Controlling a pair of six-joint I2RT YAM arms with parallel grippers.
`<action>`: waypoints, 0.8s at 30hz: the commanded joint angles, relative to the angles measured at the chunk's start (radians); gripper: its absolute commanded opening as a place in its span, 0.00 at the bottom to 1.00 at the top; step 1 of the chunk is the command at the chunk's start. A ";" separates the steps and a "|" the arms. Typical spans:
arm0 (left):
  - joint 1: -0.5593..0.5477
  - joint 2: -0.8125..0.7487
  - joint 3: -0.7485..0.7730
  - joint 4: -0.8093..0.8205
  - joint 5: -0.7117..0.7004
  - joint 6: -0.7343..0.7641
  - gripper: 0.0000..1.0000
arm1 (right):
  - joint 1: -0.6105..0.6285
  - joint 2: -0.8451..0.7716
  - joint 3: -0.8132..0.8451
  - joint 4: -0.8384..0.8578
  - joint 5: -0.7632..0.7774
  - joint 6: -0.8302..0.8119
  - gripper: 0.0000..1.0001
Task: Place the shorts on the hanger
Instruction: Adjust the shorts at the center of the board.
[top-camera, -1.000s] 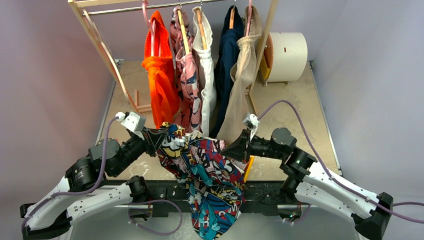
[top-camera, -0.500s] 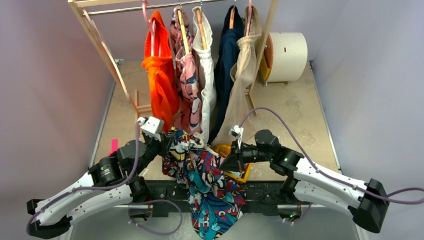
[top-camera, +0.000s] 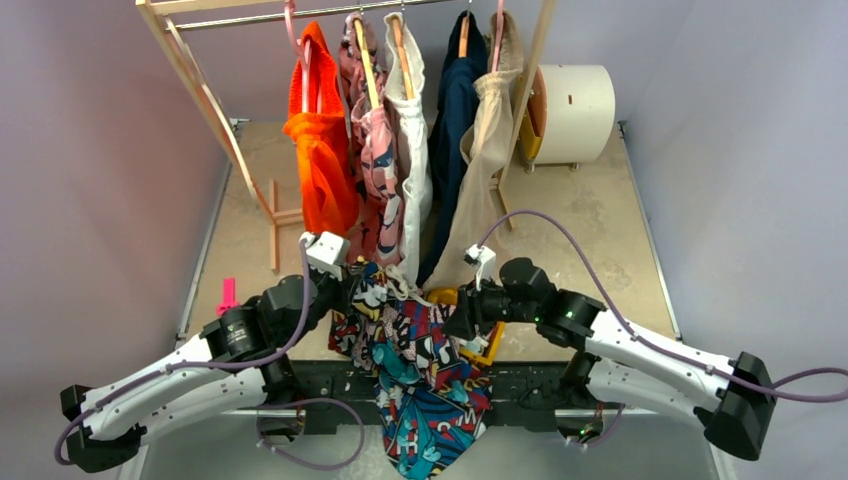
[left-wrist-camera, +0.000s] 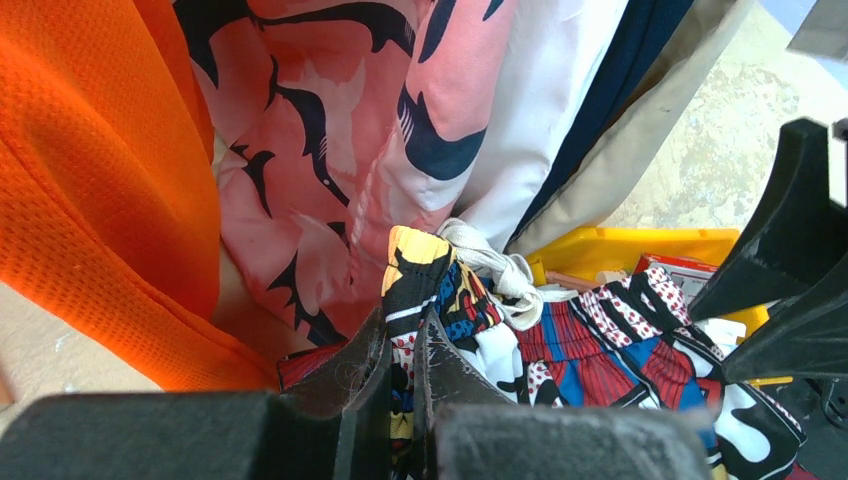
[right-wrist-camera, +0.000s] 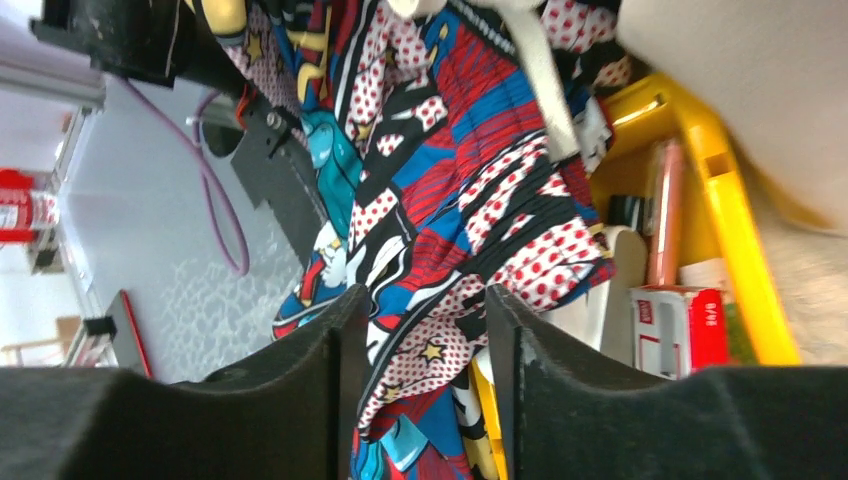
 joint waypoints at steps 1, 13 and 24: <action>0.003 -0.008 0.000 0.057 0.007 -0.007 0.00 | 0.000 -0.035 0.095 -0.098 0.138 0.039 0.53; 0.003 -0.009 -0.001 0.052 0.018 -0.012 0.00 | 0.001 0.059 0.156 -0.174 0.297 0.185 0.63; 0.003 -0.019 -0.001 0.048 0.025 -0.012 0.00 | 0.001 0.147 0.131 -0.072 0.328 0.203 0.59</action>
